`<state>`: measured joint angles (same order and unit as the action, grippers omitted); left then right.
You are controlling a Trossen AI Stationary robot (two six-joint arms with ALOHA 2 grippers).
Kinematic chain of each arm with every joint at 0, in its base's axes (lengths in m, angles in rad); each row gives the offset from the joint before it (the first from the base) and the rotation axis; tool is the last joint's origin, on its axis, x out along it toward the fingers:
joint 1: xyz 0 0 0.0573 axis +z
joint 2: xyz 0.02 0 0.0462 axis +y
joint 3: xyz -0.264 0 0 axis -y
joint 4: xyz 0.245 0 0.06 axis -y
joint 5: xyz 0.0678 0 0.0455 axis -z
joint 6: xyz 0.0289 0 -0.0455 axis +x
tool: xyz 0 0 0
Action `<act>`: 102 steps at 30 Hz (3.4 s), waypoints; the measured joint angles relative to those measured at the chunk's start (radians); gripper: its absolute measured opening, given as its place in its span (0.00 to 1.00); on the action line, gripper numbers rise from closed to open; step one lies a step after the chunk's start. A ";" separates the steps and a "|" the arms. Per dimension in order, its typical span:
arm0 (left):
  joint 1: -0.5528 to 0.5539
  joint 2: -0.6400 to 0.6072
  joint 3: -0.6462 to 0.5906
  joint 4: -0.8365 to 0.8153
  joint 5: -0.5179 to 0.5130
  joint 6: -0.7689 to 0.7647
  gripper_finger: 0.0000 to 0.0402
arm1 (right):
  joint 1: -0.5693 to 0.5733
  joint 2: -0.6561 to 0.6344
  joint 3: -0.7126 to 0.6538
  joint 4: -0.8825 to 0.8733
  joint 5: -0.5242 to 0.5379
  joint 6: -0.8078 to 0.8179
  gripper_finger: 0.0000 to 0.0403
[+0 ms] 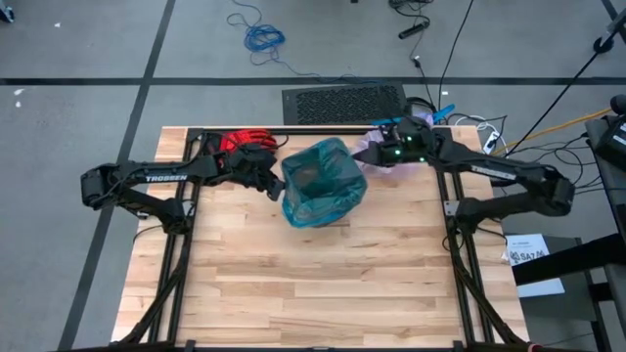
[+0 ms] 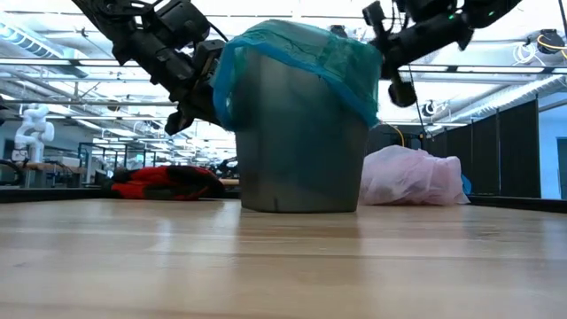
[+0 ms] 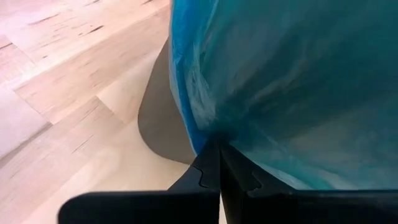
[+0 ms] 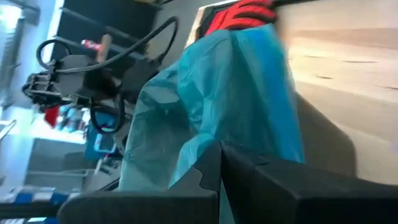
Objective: Place trash/remove bag and relplace
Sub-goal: Insert the new blue trash bag into the trash bin
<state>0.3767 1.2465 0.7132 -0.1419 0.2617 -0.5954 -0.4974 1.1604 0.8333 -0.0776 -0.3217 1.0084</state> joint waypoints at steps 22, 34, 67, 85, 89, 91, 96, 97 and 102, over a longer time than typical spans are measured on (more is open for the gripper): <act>0.000 0.000 -0.001 -0.021 -0.028 0.029 0.00 | 0.154 0.170 0.000 -0.128 0.046 0.023 0.00; 0.000 -0.157 0.000 -0.077 -0.057 0.034 0.00 | 0.166 -0.032 0.002 -0.210 0.234 -0.009 0.00; -0.438 -0.145 -0.042 0.023 -0.194 -0.184 0.00 | 0.166 -0.055 0.001 -0.235 0.270 -0.028 0.00; -0.407 -0.013 -0.087 0.113 -0.227 -0.158 0.00 | 0.233 0.027 -0.001 -0.302 0.221 -0.123 0.00; -0.407 -0.010 -0.087 0.115 -0.226 -0.159 0.00 | 0.266 -0.108 0.001 -0.418 0.276 -0.052 0.00; -0.407 -0.010 -0.087 0.115 -0.226 -0.159 0.00 | 0.290 -0.164 0.000 -0.424 0.286 0.027 0.00; -0.407 -0.010 -0.087 0.116 -0.218 -0.159 0.00 | 0.451 -0.231 0.001 -0.336 0.376 0.248 0.00; -0.407 -0.010 -0.087 0.118 -0.217 -0.159 0.00 | 0.489 -0.227 0.001 -0.317 0.405 0.281 0.00; -0.394 -0.010 -0.087 0.119 -0.213 -0.159 0.00 | 0.623 -0.144 0.001 -0.256 0.527 0.375 0.00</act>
<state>-0.0177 1.2366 0.6266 -0.0232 0.0490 -0.7547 0.1252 1.0166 0.8345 -0.3338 0.2049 1.3830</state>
